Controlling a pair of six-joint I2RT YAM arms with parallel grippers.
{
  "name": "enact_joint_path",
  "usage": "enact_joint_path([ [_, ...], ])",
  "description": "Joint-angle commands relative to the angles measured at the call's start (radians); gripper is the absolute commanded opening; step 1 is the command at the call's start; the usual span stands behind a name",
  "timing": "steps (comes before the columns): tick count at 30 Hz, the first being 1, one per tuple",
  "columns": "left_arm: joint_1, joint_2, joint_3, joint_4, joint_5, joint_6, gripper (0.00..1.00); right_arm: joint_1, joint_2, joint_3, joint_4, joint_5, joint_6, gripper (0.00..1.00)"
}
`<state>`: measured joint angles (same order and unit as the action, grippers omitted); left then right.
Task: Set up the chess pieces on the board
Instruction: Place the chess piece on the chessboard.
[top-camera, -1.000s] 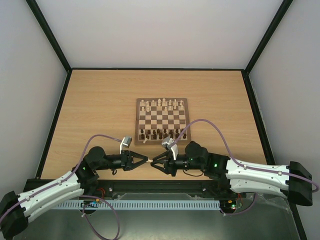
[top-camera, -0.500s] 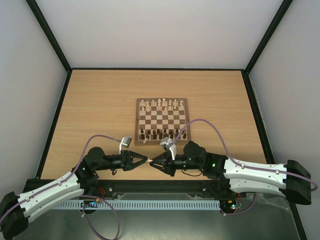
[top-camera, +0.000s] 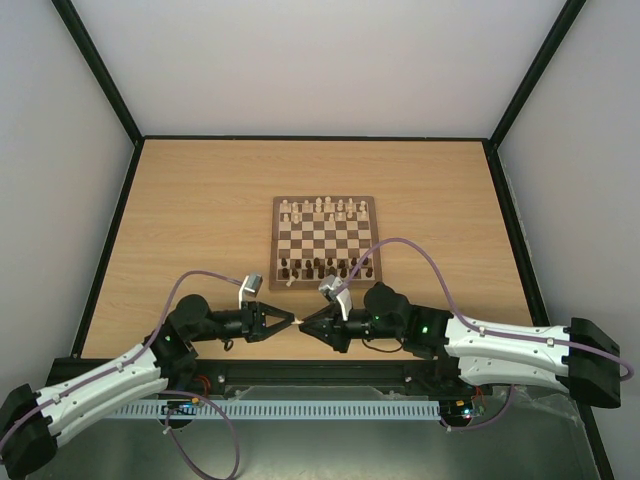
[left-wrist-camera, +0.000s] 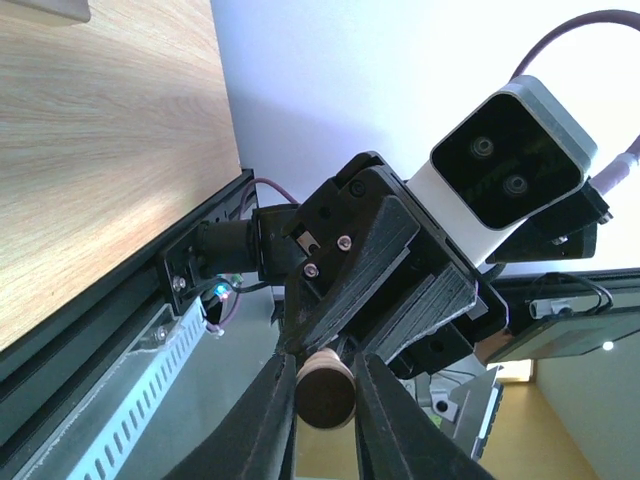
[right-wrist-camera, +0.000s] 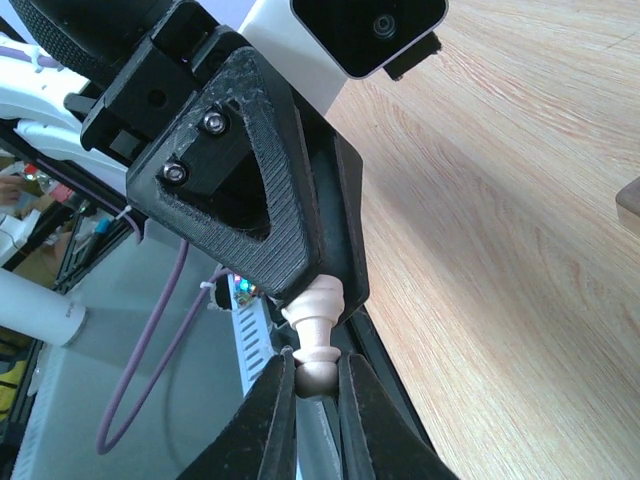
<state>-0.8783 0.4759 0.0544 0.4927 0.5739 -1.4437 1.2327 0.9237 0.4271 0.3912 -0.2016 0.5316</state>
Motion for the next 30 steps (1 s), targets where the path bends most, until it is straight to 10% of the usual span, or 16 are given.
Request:
enact_joint_path([
  [1,0.011,-0.018,0.014,-0.074,-0.027,0.053,0.27,0.008,-0.007,0.047,-0.005,-0.009,-0.013,0.05],
  [8,0.105,-0.090,0.102,-0.341,-0.036,0.175,0.62,0.008,-0.019,0.132,-0.251,0.120,-0.014,0.03],
  [16,0.209,-0.125,0.278,-0.730,-0.132,0.405,0.69,-0.064,0.087,0.449,-0.737,0.328,-0.036,0.04],
  [30,0.240,-0.086,0.246,-0.745,-0.083,0.476,0.70,-0.360,0.899,1.333,-1.392,0.372,-0.228,0.06],
])
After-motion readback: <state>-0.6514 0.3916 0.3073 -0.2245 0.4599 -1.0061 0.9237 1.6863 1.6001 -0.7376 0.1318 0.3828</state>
